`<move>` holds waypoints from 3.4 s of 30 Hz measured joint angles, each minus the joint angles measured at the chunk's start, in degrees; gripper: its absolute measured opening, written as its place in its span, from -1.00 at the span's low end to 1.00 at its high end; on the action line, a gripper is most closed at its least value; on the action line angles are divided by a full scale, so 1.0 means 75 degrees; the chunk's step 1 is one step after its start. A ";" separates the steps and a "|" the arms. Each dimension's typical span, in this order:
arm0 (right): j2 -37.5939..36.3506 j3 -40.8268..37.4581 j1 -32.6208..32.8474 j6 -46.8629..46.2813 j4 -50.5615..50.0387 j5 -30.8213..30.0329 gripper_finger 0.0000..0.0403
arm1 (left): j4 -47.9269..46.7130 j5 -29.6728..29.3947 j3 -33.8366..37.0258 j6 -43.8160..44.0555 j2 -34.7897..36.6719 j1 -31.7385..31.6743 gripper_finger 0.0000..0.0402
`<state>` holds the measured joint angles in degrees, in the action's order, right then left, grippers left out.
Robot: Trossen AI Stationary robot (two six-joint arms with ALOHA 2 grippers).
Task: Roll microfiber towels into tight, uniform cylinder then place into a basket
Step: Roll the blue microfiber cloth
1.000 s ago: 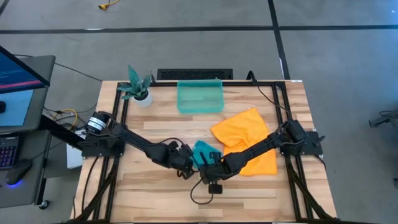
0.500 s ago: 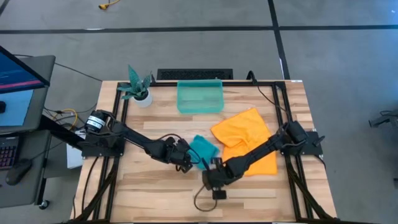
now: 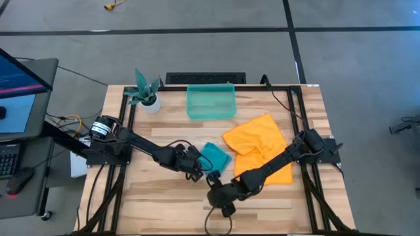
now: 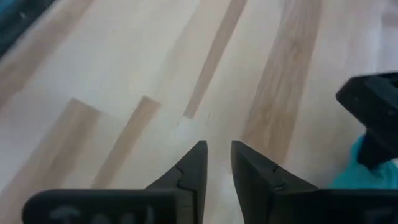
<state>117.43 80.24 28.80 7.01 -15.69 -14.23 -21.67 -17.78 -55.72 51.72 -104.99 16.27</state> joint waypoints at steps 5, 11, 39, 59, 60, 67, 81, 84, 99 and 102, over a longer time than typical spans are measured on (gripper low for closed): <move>0.0000 -0.0243 -0.0261 -0.0073 0.0247 -0.0140 -0.58 | 0.0006 0.0071 0.0000 0.0008 -0.0003 0.0000 -0.97; 0.0000 -0.0735 -0.0624 -0.0551 0.0350 -0.0194 -0.63 | 0.0009 0.0079 0.0000 -0.0002 -0.0009 0.0009 -0.97; 0.0000 -0.0871 -0.1274 -0.2941 -0.1059 -0.1077 -0.84 | 0.0067 0.0164 -0.0006 -0.0019 -0.0015 0.0023 -0.93; -0.0009 -0.0868 -0.1340 -0.2944 -0.1071 -0.0841 -0.87 | 0.0085 -0.0219 -0.0003 -0.0460 -0.0023 0.0147 -0.84; -0.0009 -0.0868 -0.1338 -0.2944 -0.1071 -0.0841 -0.87 | 0.0088 -0.0294 0.0000 -0.0451 -0.0023 0.0152 -0.81; -0.0009 -0.0874 -0.1300 -0.2953 -0.1057 -0.0832 -0.86 | 0.0100 -0.0398 0.0000 -0.0418 -0.0032 0.0154 -0.50; -0.0006 -0.0879 -0.1294 -0.2953 -0.1059 -0.0819 -0.88 | -0.0122 -0.0685 0.0039 -0.1777 0.1039 0.0729 -0.38; -0.0006 -0.0879 -0.1294 -0.2953 -0.1062 -0.0823 -0.88 | -0.0077 -0.1218 0.0029 -0.2551 0.1222 0.1172 -0.38; -0.0003 -0.0879 -0.1297 -0.2951 -0.1039 -0.0731 -0.88 | 0.0926 -0.0813 0.0134 -0.4549 0.0309 0.1000 -0.39; -0.0003 -0.0879 -0.1300 -0.2953 -0.1035 -0.0707 -0.87 | 0.1140 -0.0996 0.0117 -0.4535 0.0230 0.0772 -0.39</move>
<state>117.40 73.65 19.05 -15.14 -23.46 -19.54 -13.13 -25.25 -54.84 17.71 -103.26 22.07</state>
